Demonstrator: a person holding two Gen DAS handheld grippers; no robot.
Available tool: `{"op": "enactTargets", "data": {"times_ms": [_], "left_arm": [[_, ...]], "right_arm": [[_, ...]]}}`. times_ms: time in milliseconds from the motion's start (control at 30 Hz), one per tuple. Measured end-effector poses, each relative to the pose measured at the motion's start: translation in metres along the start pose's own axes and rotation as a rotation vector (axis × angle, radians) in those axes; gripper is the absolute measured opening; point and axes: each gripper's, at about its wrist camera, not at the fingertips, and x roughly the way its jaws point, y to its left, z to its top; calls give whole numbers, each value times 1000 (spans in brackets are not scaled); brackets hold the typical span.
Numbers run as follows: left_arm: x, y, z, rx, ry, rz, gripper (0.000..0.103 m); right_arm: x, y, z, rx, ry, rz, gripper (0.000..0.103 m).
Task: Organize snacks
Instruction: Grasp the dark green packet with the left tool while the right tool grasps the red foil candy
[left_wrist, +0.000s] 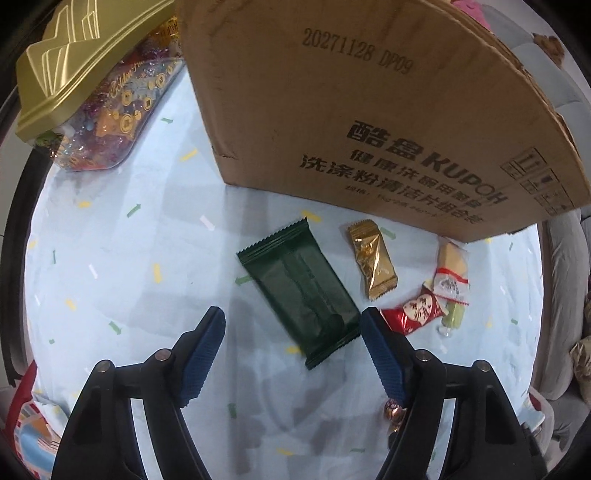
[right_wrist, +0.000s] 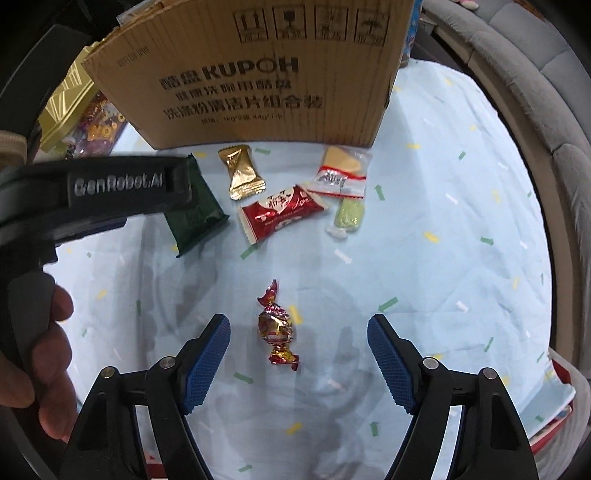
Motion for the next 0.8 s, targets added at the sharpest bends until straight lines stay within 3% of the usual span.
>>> {"op": "enactTargets", "data": {"times_ms": [367,567,800], "left_arm": [[27,2,14,-30,44,-4,65],[38,6,18,-49,65,-10,59],[37,3,21,-38,53,-20,46]], "right_arm": [[20,1,0,5,55,4,70],[35,5,0,7,88,-2,57],[42,5,-3,-5,95,-15,30]]}}
